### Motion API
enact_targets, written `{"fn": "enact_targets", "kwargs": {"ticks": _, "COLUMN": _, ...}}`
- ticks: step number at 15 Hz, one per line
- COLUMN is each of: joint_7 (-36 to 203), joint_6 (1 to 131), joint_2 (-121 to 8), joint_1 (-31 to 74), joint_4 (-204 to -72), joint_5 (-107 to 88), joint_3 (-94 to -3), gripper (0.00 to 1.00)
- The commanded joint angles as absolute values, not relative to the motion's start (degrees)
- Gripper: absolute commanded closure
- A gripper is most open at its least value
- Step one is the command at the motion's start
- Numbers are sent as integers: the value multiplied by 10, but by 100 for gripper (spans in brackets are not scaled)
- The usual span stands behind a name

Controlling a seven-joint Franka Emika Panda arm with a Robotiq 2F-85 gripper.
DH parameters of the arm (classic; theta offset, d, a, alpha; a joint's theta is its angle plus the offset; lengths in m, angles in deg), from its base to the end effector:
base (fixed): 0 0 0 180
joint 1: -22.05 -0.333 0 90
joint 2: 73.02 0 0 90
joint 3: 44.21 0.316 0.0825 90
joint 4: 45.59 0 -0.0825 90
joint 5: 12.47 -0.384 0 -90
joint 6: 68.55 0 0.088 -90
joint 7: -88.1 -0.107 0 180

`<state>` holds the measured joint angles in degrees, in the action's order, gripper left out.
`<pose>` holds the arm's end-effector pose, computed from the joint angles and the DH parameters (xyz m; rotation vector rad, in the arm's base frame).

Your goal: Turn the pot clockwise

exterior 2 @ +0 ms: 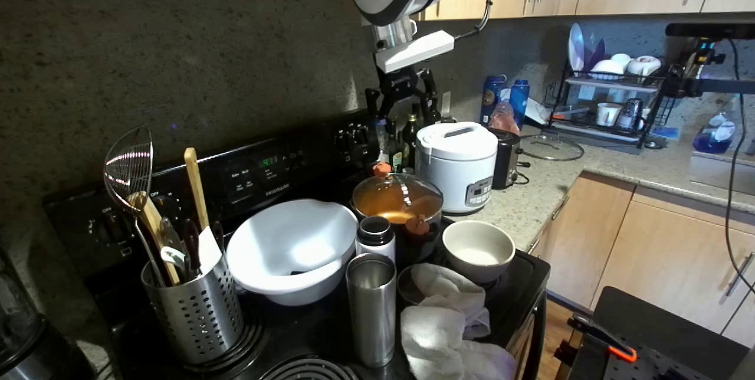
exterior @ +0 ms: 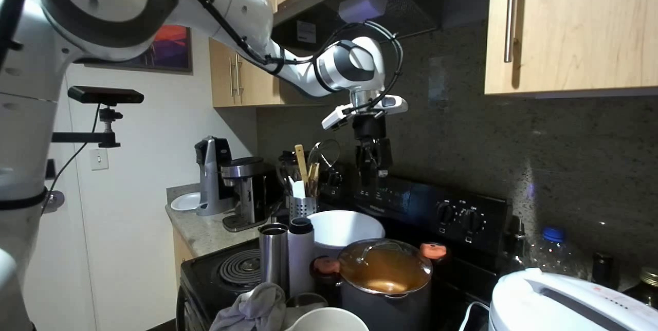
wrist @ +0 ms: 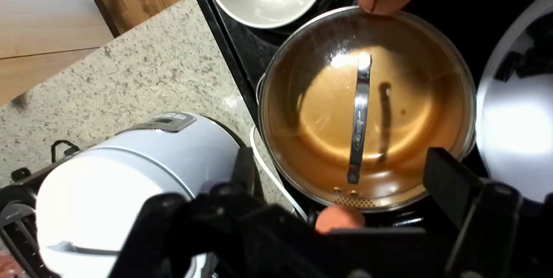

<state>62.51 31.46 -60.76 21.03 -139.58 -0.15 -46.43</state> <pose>0.6154 -0.0303 0.4823 2.8413 -0.6027 -0.0876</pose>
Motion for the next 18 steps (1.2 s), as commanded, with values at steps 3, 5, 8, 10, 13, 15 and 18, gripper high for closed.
{"fn": "enact_targets", "kwargs": {"ticks": 3, "joint_7": 682, "joint_6": 335, "joint_2": -771, "joint_1": 203, "joint_4": -1597, "joint_5": -3, "joint_3": -449, "gripper": 0}}
{"fn": "enact_targets", "kwargs": {"ticks": 5, "joint_7": 694, "joint_6": 346, "joint_2": -822, "joint_1": 204, "joint_4": -1659, "joint_5": -1, "joint_3": -440, "gripper": 0}}
{"fn": "enact_targets", "kwargs": {"ticks": 8, "joint_7": 705, "joint_6": 364, "joint_2": -884, "joint_1": 206, "joint_4": -1727, "joint_5": 1, "joint_3": -430, "gripper": 0}}
{"fn": "enact_targets", "kwargs": {"ticks": 10, "joint_7": 704, "joint_6": 372, "joint_2": -914, "joint_1": 209, "joint_4": -1757, "joint_5": 3, "joint_3": -425, "gripper": 0}}
{"fn": "enact_targets", "kwargs": {"ticks": 13, "joint_7": 695, "joint_6": 357, "joint_2": -898, "joint_1": 214, "joint_4": -1738, "joint_5": -4, "joint_3": -420, "gripper": 0}}
{"fn": "enact_targets", "kwargs": {"ticks": 15, "joint_7": 702, "joint_6": 364, "joint_2": -920, "joint_1": 215, "joint_4": -1757, "joint_5": -4, "joint_3": -419, "gripper": 0}}
{"fn": "enact_targets", "kwargs": {"ticks": 18, "joint_7": 703, "joint_6": 366, "joint_2": -927, "joint_1": 215, "joint_4": -1763, "joint_5": -4, "joint_3": -419, "gripper": 0}}
